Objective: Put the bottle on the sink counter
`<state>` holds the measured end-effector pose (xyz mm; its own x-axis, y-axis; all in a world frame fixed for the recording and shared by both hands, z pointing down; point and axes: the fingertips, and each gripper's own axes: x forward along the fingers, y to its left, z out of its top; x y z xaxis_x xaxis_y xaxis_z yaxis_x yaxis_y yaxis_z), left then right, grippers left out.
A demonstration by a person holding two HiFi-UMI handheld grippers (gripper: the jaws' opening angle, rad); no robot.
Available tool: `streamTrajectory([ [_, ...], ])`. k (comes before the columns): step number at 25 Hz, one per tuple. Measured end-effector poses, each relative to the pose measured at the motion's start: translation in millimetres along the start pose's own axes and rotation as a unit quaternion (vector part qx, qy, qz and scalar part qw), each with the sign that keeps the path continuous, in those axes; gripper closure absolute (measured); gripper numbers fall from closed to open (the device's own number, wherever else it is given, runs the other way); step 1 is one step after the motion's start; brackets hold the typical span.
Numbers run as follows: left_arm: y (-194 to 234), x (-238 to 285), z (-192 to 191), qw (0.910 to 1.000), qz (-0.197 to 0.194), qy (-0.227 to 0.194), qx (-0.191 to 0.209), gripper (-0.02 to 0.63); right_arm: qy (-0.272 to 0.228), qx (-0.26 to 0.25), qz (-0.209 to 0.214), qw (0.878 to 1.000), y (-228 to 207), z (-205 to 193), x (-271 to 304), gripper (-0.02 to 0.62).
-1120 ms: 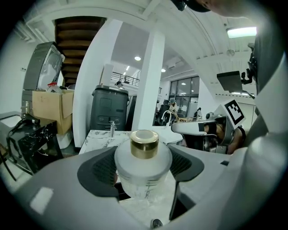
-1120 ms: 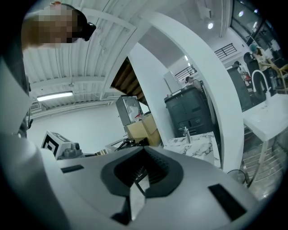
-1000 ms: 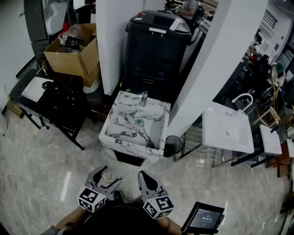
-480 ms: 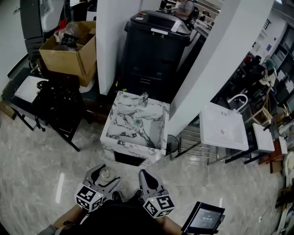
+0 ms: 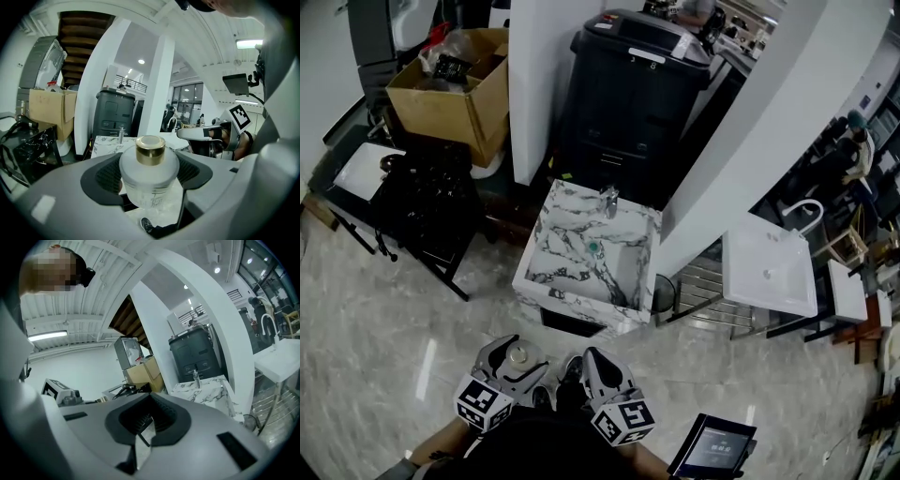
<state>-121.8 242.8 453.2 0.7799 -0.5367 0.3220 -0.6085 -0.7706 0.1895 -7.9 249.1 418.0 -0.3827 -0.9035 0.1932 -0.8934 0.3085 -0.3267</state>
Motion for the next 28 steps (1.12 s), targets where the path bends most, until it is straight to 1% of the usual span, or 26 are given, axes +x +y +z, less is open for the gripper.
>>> streamTrajectory([
  [3, 8.2, 7.5, 3.4, 0.9999, 0.013, 0.009, 0.006, 0.267, 0.001, 0.004, 0.013, 1.000, -5.1, 3.4, 13.1, 0.600],
  [6, 18.0, 17.7, 12.0, 0.9997, 0.023, 0.007, 0.000, 0.267, 0.005, 0.009, 0.023, 1.000, -13.0, 6.6, 26.9, 0.600],
  [14, 41.4, 68.0, 30.7, 0.9995, 0.028, 0.012, -0.009, 0.267, 0.026, 0.016, 0.033, 0.999, -52.0, 15.5, 68.0, 0.600],
  [19, 57.6, 98.6, 48.7, 0.9989, 0.045, -0.006, -0.003, 0.267, 0.027, 0.018, 0.046, 0.998, -76.3, 31.9, 92.1, 0.600],
  [24, 67.9, 121.3, 65.7, 0.9978, 0.065, -0.010, -0.001, 0.267, 0.031, 0.020, 0.067, 0.997, -94.9, 43.8, 112.1, 0.600],
  [28, 71.8, 131.9, 68.1, 0.9969, 0.077, -0.007, -0.011, 0.267, 0.037, 0.023, 0.080, 0.996, -105.0, 46.6, 123.3, 0.600],
])
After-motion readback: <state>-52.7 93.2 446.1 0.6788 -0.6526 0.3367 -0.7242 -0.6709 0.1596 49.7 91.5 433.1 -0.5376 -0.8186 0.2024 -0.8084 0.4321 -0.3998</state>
